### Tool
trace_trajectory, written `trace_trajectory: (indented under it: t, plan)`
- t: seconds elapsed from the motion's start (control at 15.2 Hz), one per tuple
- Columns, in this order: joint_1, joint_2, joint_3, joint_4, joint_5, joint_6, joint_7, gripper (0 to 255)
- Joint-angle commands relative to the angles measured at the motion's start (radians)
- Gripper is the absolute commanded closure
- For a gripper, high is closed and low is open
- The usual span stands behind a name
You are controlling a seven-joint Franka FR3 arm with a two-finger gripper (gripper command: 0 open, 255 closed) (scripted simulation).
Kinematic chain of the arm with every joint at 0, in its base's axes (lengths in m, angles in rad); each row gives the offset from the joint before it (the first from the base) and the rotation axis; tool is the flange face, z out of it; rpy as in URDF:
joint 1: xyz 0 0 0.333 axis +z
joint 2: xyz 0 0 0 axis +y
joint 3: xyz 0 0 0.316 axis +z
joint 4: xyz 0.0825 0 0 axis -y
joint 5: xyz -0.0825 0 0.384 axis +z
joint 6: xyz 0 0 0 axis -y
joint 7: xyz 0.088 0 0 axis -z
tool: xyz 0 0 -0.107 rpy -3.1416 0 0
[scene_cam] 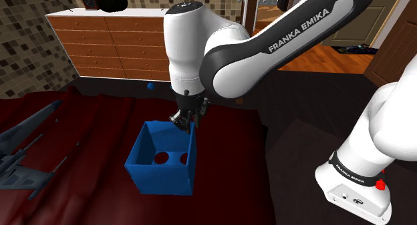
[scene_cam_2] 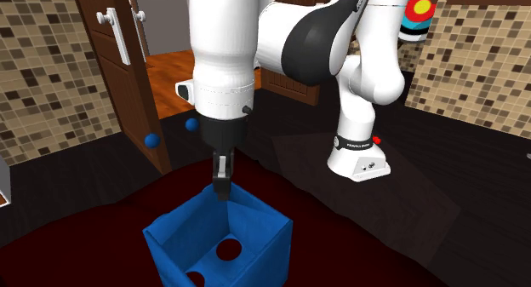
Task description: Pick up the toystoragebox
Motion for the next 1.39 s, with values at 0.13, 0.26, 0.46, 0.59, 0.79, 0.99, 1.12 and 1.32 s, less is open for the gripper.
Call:
trace_trajectory:
  t: [0.13, 0.26, 0.46, 0.59, 0.79, 0.99, 1.12, 1.32]
  plan:
    - [0.0, 0.0, 0.0, 0.0, 0.0, 0.001, 0.0, 255]
    - [0.0, -0.001, 0.0, -0.001, 0.001, 0.001, 0.0, 255]
    - [0.0, -0.007, 0.0, 0.006, 0.005, -0.011, -0.005, 255]
    - [0.0, -0.022, -0.002, 0.02, 0.017, -0.037, -0.014, 255]
    - [0.0, -0.042, -0.004, 0.043, 0.031, -0.076, -0.027, 255]
    - [0.0, -0.06, -0.007, 0.067, 0.044, -0.115, -0.038, 255]
    - [0.0, -0.07, -0.009, 0.085, 0.051, -0.142, -0.045, 255]
    - [0.0, -0.084, -0.012, 0.112, 0.06, -0.181, -0.054, 255]
